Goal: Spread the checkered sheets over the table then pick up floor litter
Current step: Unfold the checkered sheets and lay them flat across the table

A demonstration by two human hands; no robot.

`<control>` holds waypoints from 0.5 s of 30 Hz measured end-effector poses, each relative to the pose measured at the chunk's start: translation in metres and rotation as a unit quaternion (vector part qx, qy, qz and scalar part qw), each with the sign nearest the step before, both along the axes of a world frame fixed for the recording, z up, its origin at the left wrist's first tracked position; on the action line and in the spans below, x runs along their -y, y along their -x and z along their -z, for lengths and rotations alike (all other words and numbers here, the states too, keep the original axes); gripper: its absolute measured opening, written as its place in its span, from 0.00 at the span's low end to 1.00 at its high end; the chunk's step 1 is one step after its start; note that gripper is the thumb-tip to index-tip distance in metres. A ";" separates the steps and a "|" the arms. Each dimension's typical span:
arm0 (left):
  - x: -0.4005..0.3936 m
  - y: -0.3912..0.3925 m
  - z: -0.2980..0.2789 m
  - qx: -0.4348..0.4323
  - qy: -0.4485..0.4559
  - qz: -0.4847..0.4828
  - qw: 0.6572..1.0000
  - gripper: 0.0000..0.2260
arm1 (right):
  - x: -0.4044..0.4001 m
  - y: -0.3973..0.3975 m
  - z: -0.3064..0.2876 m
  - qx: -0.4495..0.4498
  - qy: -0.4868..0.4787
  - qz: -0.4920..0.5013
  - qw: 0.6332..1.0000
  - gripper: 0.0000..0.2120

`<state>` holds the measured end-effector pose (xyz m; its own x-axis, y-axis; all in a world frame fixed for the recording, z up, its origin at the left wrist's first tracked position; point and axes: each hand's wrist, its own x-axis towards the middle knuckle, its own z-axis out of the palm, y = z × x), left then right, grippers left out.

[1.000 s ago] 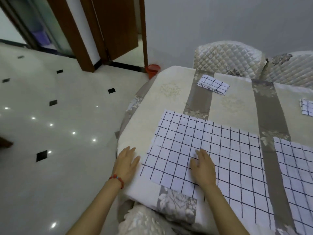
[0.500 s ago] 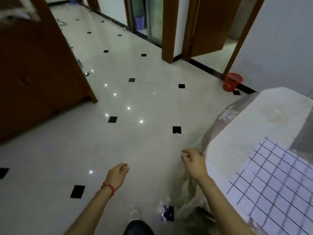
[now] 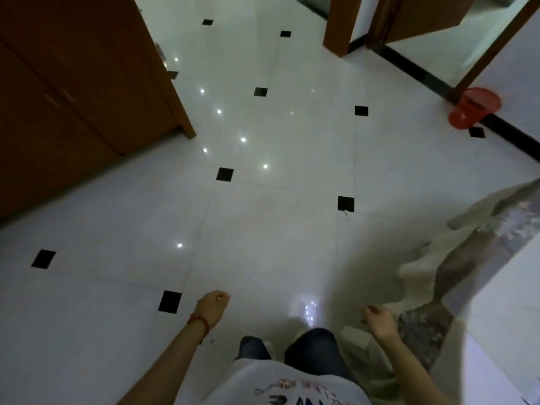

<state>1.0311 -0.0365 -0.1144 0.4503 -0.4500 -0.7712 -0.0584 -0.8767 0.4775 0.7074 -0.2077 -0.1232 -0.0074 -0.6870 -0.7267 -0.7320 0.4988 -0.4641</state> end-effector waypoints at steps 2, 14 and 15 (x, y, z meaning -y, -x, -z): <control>0.049 -0.011 0.000 0.000 0.019 0.017 1.000 0.12 | 0.020 -0.001 0.006 0.002 -0.002 0.022 1.000 0.13; 0.297 -0.075 -0.006 0.000 0.019 0.072 0.997 0.11 | 0.229 -0.052 0.006 0.041 -0.020 0.085 0.995 0.13; 0.312 -0.082 -0.006 -0.001 0.017 0.066 0.998 0.10 | 0.252 -0.059 0.001 0.049 -0.009 0.088 0.995 0.14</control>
<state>1.1127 -0.3485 -0.1081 0.3836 -0.5318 -0.7550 -0.1713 -0.8443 0.5077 0.7663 -0.4595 -0.1245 -0.0544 -0.6687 -0.7416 -0.5838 0.6238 -0.5197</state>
